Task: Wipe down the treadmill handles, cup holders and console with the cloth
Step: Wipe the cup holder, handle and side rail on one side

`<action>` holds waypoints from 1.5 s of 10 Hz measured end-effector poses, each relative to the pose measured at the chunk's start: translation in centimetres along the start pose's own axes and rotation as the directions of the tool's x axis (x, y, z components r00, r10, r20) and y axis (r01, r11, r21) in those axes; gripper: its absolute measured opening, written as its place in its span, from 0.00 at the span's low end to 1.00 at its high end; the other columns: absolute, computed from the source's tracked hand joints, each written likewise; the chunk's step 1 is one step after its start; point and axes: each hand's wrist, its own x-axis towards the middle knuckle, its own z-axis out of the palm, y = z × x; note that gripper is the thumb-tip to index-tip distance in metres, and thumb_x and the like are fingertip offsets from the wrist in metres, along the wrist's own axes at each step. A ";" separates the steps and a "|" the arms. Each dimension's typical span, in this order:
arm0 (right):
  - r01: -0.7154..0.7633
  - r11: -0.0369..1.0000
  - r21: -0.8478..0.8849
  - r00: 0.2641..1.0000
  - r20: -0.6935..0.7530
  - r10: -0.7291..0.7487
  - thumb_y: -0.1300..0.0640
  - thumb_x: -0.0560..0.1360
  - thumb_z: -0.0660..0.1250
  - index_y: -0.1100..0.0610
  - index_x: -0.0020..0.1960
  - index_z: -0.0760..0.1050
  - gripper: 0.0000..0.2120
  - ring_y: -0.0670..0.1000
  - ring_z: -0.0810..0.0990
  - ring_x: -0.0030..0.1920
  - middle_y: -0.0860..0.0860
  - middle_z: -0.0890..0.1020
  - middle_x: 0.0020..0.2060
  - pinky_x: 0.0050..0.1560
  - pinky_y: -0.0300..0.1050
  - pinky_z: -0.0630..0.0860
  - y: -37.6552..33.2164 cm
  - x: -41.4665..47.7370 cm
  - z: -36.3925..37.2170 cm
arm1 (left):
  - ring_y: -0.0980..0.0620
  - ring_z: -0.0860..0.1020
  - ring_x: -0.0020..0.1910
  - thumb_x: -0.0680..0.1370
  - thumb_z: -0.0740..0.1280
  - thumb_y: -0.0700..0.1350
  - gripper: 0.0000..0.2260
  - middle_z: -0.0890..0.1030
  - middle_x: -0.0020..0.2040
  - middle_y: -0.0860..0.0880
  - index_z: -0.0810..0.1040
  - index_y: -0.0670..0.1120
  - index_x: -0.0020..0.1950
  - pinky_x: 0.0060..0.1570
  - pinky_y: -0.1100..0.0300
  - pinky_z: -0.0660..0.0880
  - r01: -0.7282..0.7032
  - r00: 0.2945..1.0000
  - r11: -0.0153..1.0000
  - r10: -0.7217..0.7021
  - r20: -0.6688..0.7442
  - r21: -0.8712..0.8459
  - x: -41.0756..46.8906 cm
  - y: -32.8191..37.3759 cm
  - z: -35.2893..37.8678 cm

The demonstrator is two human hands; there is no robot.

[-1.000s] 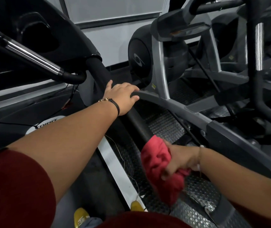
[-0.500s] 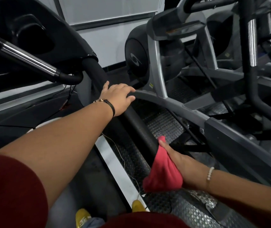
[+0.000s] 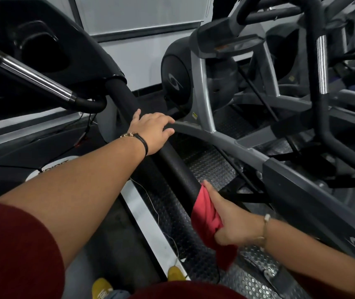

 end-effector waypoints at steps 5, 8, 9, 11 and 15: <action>-0.020 0.986 -0.168 0.974 -0.225 -0.019 0.40 0.72 0.65 0.54 0.76 0.46 0.42 0.57 0.74 0.63 0.57 0.68 0.68 0.64 0.47 0.70 -3.3 2.3 0.0 | 0.52 0.64 0.71 0.81 0.54 0.55 0.16 0.69 0.69 0.55 0.68 0.57 0.68 0.72 0.44 0.41 0.000 1.000 1.000 -0.001 0.024 0.019 0.1 -0.1 0.0; -0.075 0.901 -0.428 0.888 -0.440 -0.135 0.65 0.76 0.45 0.58 0.74 0.28 0.33 0.62 0.63 0.71 0.66 0.54 0.74 0.70 0.51 0.63 -5.8 3.3 2.4 | 0.53 0.63 0.71 0.81 0.54 0.55 0.16 0.70 0.68 0.56 0.69 0.57 0.68 0.72 0.45 0.41 -0.013 1.000 1.000 0.013 0.024 -0.002 -0.2 0.0 -0.1; 0.003 0.865 -0.502 0.837 -0.472 -0.277 0.66 0.75 0.50 0.66 0.76 0.45 0.31 0.61 0.60 0.73 0.65 0.56 0.74 0.72 0.49 0.60 -5.8 3.1 2.2 | 0.53 0.63 0.70 0.81 0.54 0.55 0.16 0.70 0.68 0.56 0.69 0.57 0.67 0.72 0.45 0.40 -0.015 0.999 1.000 0.015 0.028 -0.011 -0.2 -0.1 -0.2; 0.108 0.665 -0.739 0.872 -0.250 -0.420 0.55 0.67 0.51 0.56 0.62 0.77 0.28 0.69 0.68 0.67 0.61 0.67 0.71 0.62 0.62 0.71 -4.6 3.5 2.1 | 0.58 0.73 0.62 0.83 0.48 0.54 0.16 0.78 0.59 0.57 0.71 0.58 0.63 0.73 0.52 0.44 0.075 0.997 0.779 -0.072 0.031 -0.622 -0.2 -0.6 -1.5; 0.190 0.920 -0.343 0.885 -0.347 -0.312 0.52 0.77 0.62 0.48 0.77 0.43 0.37 0.59 0.51 0.76 0.56 0.43 0.77 0.74 0.49 0.54 -9.8 11.1 -3.4 | 0.55 0.75 0.57 0.80 0.61 0.47 0.11 0.76 0.57 0.52 0.77 0.49 0.60 0.62 0.60 0.69 0.057 0.958 0.716 -0.237 -0.165 -0.696 -3.6 -6.3 -2.5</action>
